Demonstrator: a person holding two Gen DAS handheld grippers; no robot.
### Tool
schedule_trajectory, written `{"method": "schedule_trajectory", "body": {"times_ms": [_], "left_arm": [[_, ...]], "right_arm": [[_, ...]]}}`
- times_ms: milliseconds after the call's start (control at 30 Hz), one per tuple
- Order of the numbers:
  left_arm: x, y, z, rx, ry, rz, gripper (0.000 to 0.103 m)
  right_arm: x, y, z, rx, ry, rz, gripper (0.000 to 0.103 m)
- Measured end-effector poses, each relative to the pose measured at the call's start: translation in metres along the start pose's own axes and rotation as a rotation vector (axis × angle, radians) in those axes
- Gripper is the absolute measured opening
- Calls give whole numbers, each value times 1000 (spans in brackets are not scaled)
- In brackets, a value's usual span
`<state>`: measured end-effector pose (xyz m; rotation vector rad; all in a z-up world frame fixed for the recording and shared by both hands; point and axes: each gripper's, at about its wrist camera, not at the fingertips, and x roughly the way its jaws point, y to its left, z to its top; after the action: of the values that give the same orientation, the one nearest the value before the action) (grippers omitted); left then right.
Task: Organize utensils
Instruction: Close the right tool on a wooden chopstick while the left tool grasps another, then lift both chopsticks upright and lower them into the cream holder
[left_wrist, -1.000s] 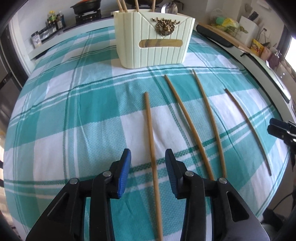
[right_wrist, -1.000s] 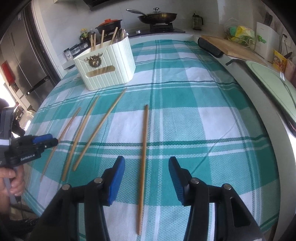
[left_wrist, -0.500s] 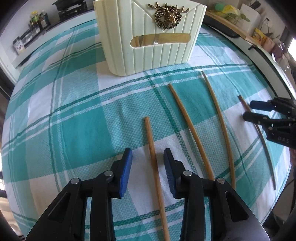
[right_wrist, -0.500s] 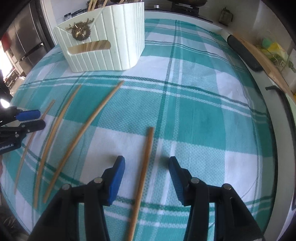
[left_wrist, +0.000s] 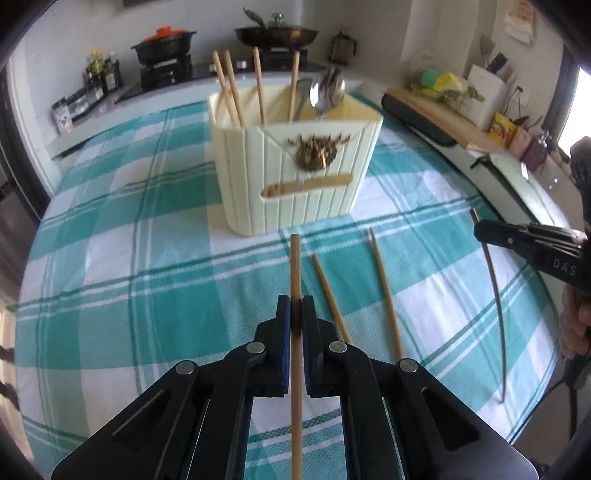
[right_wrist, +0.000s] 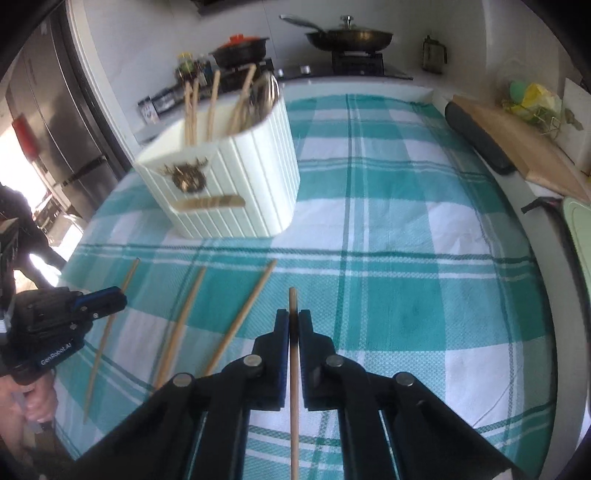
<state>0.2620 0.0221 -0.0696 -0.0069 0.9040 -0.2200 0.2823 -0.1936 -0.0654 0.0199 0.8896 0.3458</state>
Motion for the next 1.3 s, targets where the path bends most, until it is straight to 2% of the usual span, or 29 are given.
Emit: {"method": "schedule_trajectory", "body": {"times_ms": [167, 267, 400, 533, 733, 1033, 1300], "left_arm": [[-61, -1, 13, -19, -155, -39, 3], [-85, -1, 14, -28, -220, -45, 3], [-105, 0, 15, -38, -297, -47, 4], [-111, 2, 14, -35, -341, -45, 4], [-110, 9, 10, -72, -336, -59, 4], [-115, 10, 10, -75, -343, -61, 3], [-123, 20, 23, -97, -362, -74, 3]], "right_arm": [[-66, 19, 7, -34, -173, 24, 5], [-94, 31, 7, -67, -254, 17, 5], [-119, 45, 3, -104, -341, -5, 5], [-134, 56, 1, -127, -405, -17, 5], [-144, 63, 2, -154, -436, -26, 5], [-142, 59, 3, -143, -427, -24, 5], [-139, 56, 13, -145, -427, -29, 5]]}}
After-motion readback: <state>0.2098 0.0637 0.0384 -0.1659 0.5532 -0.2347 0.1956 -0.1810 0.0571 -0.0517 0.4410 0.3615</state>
